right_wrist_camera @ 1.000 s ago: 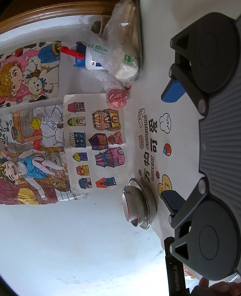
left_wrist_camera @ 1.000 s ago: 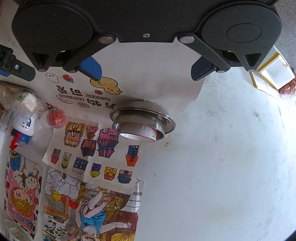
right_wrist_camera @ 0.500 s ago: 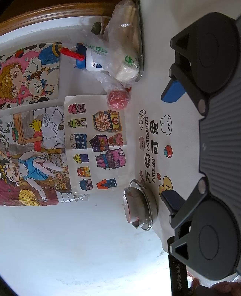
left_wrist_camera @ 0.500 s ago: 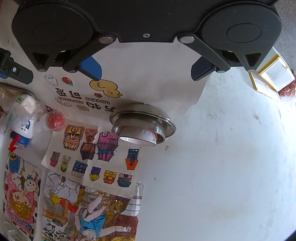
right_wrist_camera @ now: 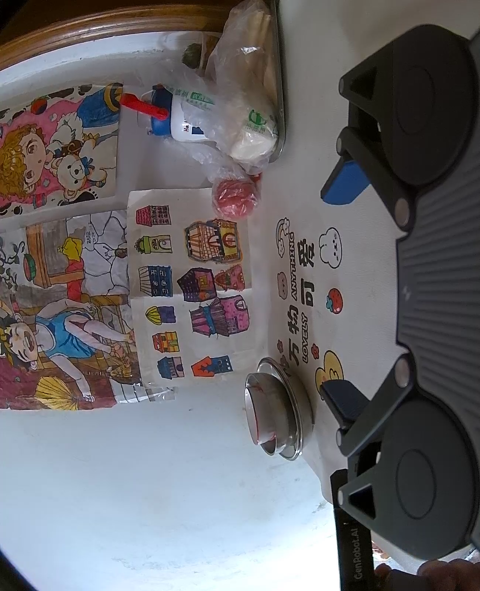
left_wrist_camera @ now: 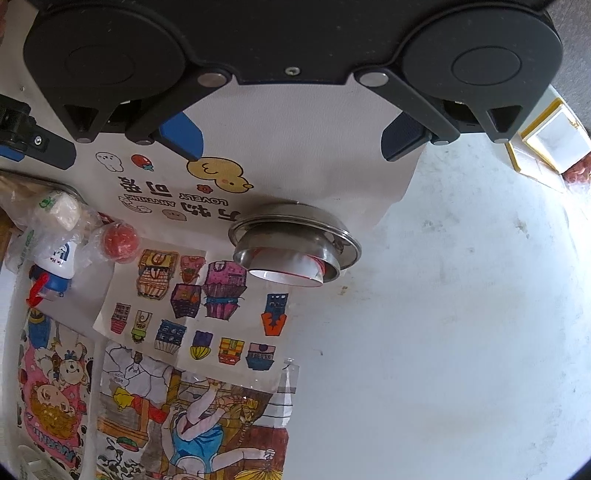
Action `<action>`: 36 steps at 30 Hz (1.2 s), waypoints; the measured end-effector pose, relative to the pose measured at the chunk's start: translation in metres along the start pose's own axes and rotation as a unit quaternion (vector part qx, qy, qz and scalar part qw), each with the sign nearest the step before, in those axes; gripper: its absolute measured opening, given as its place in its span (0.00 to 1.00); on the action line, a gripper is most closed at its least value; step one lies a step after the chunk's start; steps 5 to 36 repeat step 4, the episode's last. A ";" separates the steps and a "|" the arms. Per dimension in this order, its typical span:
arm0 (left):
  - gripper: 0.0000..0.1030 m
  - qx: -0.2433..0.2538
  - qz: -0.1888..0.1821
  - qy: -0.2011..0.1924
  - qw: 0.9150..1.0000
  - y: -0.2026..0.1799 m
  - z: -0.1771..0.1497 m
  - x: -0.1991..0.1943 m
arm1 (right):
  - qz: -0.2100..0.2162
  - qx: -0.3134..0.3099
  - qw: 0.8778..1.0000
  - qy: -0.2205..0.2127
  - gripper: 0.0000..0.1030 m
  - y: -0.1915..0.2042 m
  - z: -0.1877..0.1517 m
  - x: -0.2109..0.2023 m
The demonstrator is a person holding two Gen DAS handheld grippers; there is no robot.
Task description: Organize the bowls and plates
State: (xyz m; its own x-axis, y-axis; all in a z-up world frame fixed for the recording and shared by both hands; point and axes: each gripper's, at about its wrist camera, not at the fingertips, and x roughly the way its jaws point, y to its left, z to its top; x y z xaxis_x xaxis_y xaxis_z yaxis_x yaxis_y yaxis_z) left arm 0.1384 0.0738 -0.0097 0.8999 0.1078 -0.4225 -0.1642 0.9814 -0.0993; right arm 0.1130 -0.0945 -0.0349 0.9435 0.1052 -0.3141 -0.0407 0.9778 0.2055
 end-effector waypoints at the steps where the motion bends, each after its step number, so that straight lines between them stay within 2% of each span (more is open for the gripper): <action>1: 0.99 0.001 0.000 -0.001 1.000 0.000 0.000 0.000 | 0.000 0.000 1.000 0.000 1.00 0.000 0.000 0.000; 36: 0.99 0.003 -0.002 -0.001 1.000 0.000 0.000 0.000 | 0.000 0.000 1.000 0.002 1.00 0.000 0.000 0.001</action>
